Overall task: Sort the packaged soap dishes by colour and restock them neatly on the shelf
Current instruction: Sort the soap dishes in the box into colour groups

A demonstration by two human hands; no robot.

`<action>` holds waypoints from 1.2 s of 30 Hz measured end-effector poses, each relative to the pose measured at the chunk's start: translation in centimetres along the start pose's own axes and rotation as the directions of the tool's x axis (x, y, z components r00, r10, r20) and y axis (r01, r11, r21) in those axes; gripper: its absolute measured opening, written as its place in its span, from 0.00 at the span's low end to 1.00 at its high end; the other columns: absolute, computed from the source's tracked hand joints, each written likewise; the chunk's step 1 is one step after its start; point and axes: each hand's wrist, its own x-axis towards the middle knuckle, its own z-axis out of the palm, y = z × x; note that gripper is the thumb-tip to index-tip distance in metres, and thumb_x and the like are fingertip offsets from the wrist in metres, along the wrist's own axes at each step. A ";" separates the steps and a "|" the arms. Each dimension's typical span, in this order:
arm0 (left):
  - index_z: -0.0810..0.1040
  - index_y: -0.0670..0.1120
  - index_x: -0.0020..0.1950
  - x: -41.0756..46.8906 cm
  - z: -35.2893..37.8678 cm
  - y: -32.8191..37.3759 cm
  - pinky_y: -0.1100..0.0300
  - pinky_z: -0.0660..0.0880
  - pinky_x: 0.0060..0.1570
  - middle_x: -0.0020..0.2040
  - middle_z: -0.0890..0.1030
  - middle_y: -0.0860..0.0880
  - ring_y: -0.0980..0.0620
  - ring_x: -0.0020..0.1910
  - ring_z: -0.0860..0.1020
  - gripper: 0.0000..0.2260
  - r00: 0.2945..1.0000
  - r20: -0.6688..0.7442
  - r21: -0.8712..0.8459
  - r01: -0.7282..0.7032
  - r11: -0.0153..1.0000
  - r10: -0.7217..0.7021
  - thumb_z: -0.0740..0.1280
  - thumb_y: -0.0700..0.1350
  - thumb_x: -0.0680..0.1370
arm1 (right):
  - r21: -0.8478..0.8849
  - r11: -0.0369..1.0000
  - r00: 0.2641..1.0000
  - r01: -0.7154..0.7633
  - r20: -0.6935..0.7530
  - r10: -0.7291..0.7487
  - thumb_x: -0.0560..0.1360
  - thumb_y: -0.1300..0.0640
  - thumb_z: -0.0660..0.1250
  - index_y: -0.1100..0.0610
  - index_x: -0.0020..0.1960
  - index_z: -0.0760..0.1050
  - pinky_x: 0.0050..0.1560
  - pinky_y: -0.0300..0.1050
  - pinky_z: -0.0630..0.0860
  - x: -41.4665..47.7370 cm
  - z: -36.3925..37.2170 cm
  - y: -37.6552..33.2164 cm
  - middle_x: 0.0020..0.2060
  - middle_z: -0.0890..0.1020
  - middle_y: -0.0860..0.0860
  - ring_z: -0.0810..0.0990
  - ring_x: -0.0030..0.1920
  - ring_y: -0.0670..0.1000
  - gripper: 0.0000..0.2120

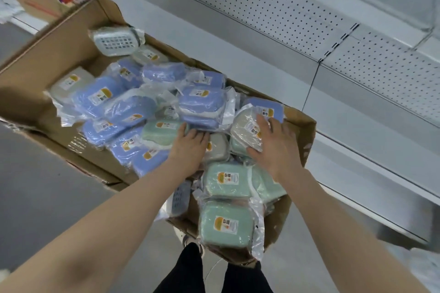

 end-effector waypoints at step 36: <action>0.62 0.50 0.73 -5.8 -6.0 -2.4 0.47 0.74 0.58 0.64 0.68 0.46 0.43 0.61 0.70 0.38 0.938 -0.345 -0.538 -0.167 0.826 -0.035 0.66 0.62 0.66 | 0.194 0.962 0.980 -0.195 0.010 0.197 0.72 0.41 0.67 0.49 0.75 0.57 0.59 0.54 0.72 -1.3 -1.0 2.3 0.62 0.70 0.58 0.72 0.61 0.60 0.37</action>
